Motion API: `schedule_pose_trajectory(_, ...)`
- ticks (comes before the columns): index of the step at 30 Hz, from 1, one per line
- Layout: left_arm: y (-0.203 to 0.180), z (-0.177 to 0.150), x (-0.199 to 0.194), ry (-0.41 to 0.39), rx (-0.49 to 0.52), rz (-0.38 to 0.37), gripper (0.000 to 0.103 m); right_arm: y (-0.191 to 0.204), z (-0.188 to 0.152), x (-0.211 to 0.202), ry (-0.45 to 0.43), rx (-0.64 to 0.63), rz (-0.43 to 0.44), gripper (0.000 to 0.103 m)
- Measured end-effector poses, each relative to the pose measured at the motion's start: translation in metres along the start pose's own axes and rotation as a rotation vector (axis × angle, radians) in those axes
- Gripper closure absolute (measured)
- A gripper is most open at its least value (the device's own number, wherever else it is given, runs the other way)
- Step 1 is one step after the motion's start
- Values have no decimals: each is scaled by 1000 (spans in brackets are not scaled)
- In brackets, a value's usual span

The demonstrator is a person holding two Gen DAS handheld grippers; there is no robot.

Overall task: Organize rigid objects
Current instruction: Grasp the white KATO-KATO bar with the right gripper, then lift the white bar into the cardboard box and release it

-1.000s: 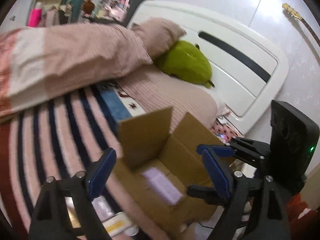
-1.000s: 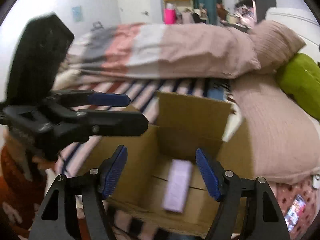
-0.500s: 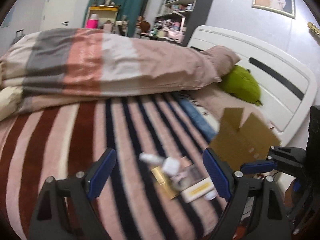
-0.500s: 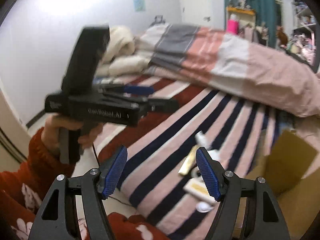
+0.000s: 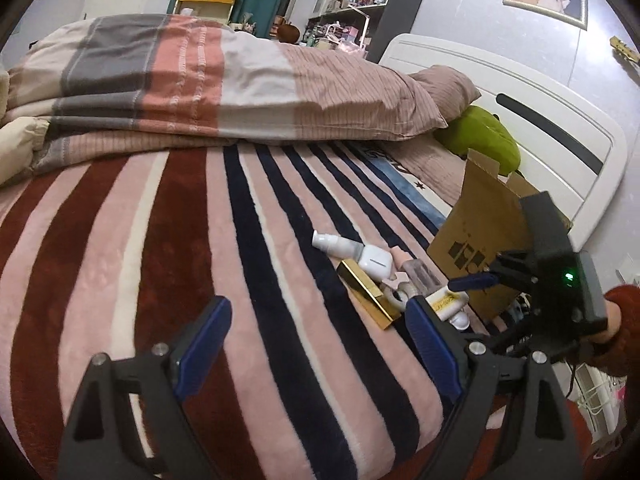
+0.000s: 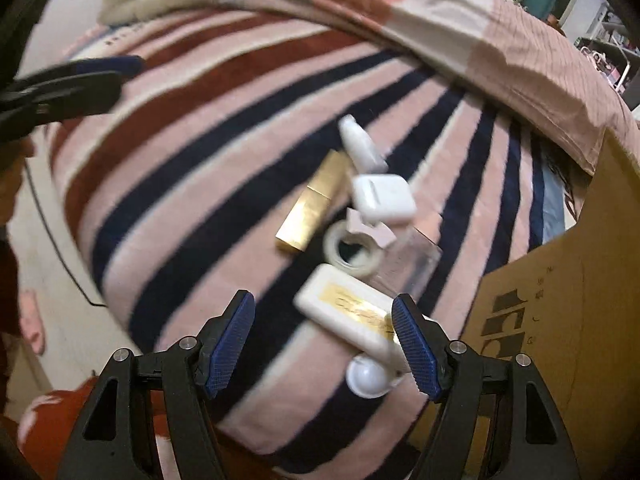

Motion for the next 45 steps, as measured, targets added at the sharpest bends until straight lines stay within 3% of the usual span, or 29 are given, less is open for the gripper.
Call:
schedule_pose_trajectory(4, 0, 1, 0, -5, -2, -10, 16, -13, -1, 14, 50, -50, -79, 33)
schedule_pose_trajectory(8, 0, 1, 0, -3, 0, -11, 16, -16, -1, 24, 99, -80, -94, 29)
schedule_pose_trajectory(10, 0, 0, 0, -1, 1, -8, 16, -16, -1, 22, 94, -84, -90, 33)
schedule_pose_trajectory(12, -1, 0, 0, 1, 1, -7, 16, -12, 1, 20, 94, -99, -91, 56)
schedule_pose_trajectory(15, -1, -1, 1, 6, -2, -10, 16, 0, 2, 14, 96, -122, -66, 76)
schedule_pose_trajectory(17, -2, 0, 2, 7, 2, -11, 16, 7, 11, 6, 63, -126, -44, 99)
schedule_pose_trajectory(20, -5, 1, 1, 6, 6, -12, 16, 17, 18, 5, 83, -105, 34, 99)
schedule_pose_trajectory(22, -6, 0, -1, 8, 18, -7, 16, 17, 17, 8, 102, -128, 6, 97)
schedule_pose_trajectory(24, -5, -1, -2, 9, 27, 1, 16, 14, 15, 12, 118, -133, -16, 77)
schedule_pose_trajectory(26, -3, -2, -3, 12, 24, 6, 16, 5, 14, 15, 114, -114, -38, 64)
schedule_pose_trajectory(33, -3, -3, 1, 22, 17, -2, 16, -7, 4, 32, 178, -55, 19, 65)
schedule_pose_trajectory(36, -4, -3, 1, 20, 19, -7, 16, 1, 7, 29, 142, -62, 35, 72)
schedule_pose_trajectory(39, -3, -3, 1, 21, 17, -6, 16, 17, 19, 20, 75, -57, 67, 72)
schedule_pose_trajectory(42, -3, -2, 0, 22, 11, -6, 16, 38, 28, 19, 50, -51, 137, 72)
schedule_pose_trajectory(45, -3, -2, -1, 23, 12, 1, 16, 43, 27, 24, 55, -30, 139, 72)
Point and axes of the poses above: each gripper's, at about its wrist camera, not at the fingertips, and x roughly the way its jaws point, y to its left, z to its top, the point moved 7 cm from there along x, roughly the way its jaws point, and after that the axes turned 1 degree about -y, right-handed, at the moved point
